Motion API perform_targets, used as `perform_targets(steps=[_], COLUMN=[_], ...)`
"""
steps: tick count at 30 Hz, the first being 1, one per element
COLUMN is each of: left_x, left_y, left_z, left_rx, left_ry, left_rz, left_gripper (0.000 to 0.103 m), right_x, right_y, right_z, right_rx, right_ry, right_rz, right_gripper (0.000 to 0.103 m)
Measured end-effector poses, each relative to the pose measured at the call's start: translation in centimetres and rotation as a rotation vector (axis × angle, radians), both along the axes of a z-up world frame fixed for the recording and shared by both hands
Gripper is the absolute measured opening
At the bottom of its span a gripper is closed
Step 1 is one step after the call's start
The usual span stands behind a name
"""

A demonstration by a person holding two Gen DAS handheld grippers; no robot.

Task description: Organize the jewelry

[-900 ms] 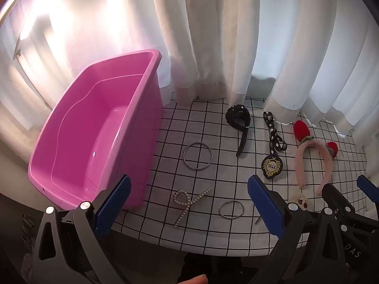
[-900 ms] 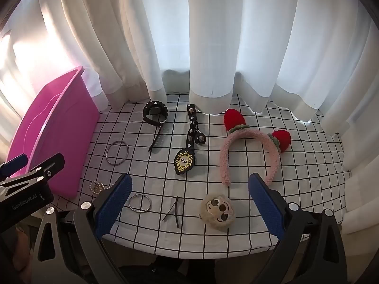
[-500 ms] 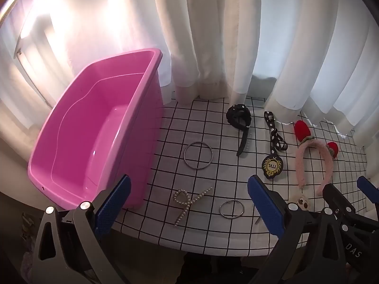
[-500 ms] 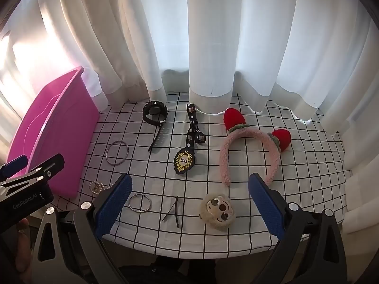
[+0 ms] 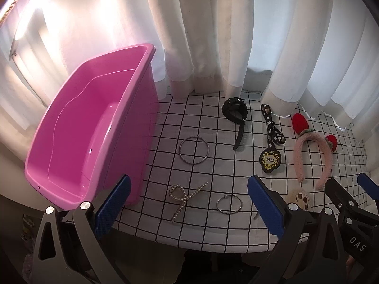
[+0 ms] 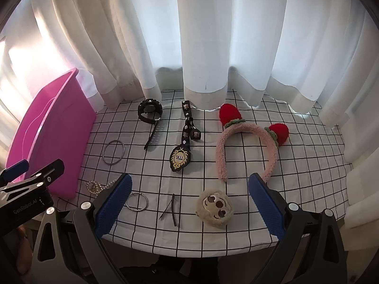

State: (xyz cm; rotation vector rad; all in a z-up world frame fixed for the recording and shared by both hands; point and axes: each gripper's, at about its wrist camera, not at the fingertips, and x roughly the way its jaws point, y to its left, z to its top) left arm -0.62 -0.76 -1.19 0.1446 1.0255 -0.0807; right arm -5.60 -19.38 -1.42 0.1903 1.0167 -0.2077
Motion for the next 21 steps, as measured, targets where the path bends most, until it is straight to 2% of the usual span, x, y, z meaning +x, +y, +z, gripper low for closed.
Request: perform_targets(steps=[21], left_x=[-0.42], left_y=[-0.82], left_z=[-0.06], left_rx=[0.012], left_ry=[-0.001], left_rz=[-0.001], left_gripper=[0.097], right_x=[-0.47], right_y=[-0.79], right_z=[-0.17], right_rx=[0.015], right_ry=[0.000], right_rz=[-0.016], right_gripper=[0.094])
